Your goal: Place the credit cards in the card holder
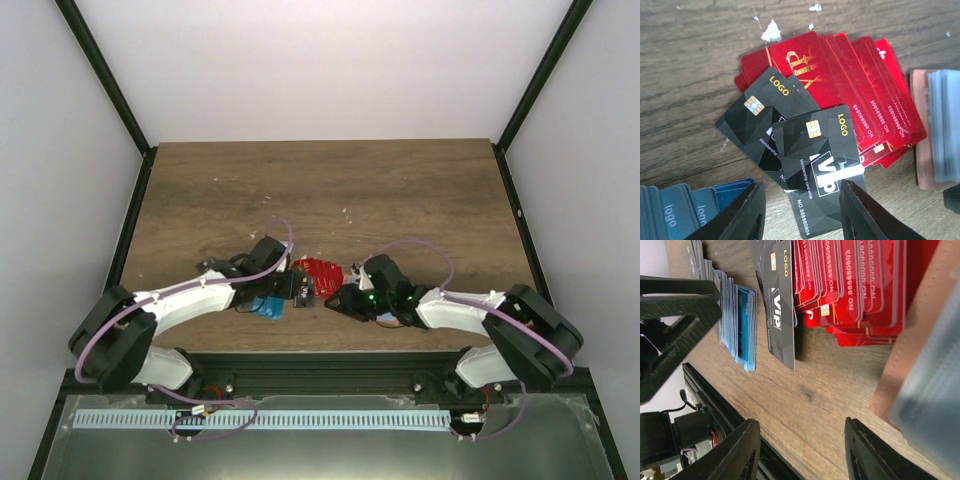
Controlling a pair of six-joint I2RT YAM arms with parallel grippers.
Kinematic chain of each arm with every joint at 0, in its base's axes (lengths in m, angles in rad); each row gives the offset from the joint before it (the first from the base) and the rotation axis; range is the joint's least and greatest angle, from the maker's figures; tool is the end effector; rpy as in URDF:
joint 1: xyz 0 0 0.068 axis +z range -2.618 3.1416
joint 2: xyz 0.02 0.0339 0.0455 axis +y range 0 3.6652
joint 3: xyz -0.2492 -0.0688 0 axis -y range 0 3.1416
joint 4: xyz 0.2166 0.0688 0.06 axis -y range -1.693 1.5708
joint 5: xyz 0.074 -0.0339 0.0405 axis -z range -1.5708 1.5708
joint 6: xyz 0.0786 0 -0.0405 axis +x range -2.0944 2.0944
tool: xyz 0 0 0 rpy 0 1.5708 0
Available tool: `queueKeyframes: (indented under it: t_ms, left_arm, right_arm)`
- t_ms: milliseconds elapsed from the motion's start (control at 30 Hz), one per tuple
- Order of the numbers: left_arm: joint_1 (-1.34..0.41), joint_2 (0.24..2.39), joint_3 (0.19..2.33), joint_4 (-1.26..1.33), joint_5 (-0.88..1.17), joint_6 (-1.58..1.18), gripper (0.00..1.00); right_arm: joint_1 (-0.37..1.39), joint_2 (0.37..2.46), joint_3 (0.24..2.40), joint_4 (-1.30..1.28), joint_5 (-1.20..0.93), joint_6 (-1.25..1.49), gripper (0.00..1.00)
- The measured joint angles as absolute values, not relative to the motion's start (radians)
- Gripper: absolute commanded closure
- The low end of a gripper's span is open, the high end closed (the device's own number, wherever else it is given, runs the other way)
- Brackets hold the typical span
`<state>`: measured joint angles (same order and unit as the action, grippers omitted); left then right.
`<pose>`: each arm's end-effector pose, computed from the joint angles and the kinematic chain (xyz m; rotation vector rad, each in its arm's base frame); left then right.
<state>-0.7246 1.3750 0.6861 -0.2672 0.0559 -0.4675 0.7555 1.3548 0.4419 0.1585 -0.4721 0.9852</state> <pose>0.1954 -0.1788 0.1420 0.3581 2.5894 -0.5262 0.1585 0.1984 0.1236 0.0300 2.6760 1.2928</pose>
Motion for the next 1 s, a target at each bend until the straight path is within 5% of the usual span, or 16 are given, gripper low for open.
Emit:
queueKeyframes:
  t_ms: [667, 1000]
  left_arm:
    - [-0.716, 1.499, 0.651, -0.162, 0.137, -0.445, 0.65]
    - [-0.713, 1.517, 0.639, -0.125, 0.162, -0.441, 0.65]
  right_arm:
    - [0.822, 1.656, 0.625, 0.251, -0.442, 1.005, 0.63]
    - [0.823, 1.723, 0.656, 0.286, -0.46, 1.01, 0.83]
